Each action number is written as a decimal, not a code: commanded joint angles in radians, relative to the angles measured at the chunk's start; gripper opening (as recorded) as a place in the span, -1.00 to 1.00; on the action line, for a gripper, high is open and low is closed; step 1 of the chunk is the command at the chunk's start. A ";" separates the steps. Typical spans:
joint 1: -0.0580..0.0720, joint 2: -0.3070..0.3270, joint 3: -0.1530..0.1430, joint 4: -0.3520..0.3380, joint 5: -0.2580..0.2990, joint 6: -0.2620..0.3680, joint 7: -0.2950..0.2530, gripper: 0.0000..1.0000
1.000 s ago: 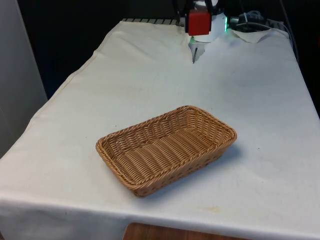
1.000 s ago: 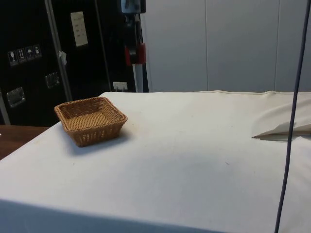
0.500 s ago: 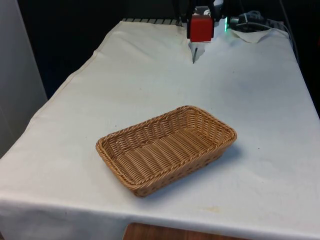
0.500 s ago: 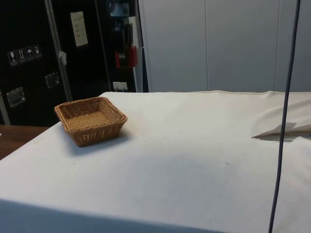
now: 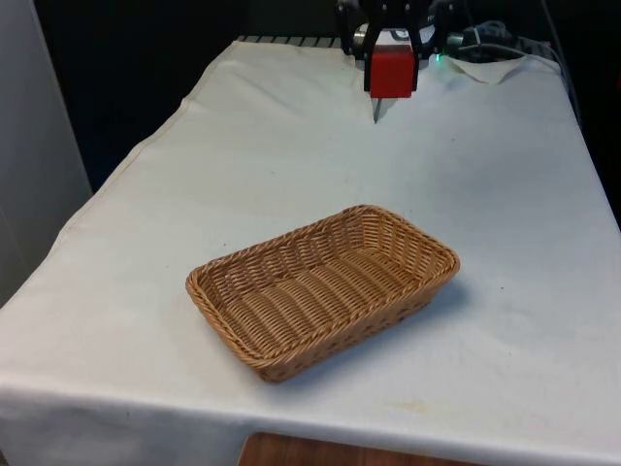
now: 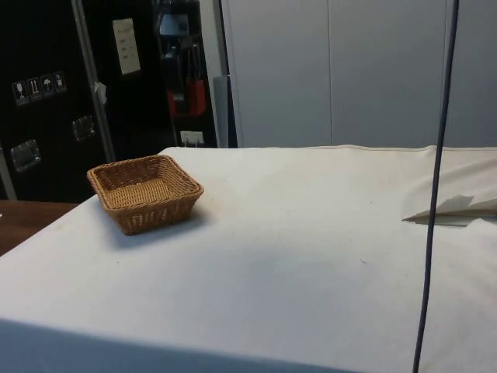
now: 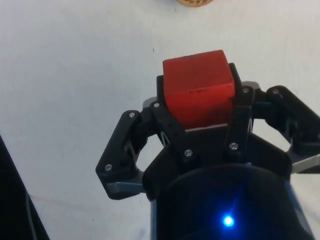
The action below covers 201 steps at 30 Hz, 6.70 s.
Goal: Pick up the cube and place it into the basket.
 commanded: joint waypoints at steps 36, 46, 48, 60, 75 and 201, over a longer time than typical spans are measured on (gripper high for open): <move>-0.012 0.228 0.000 0.250 0.022 -0.006 0.029 -1.00; -0.026 0.325 -0.007 0.350 0.065 -0.008 0.004 -1.00; -0.028 0.343 -0.010 0.368 0.076 -0.008 -0.004 -1.00; -0.048 0.437 -0.029 0.460 0.171 -0.017 -0.076 -1.00; -0.066 0.532 -0.055 0.537 0.277 -0.022 -0.155 -1.00; -0.037 0.674 -0.168 0.767 0.315 -0.158 -0.183 1.00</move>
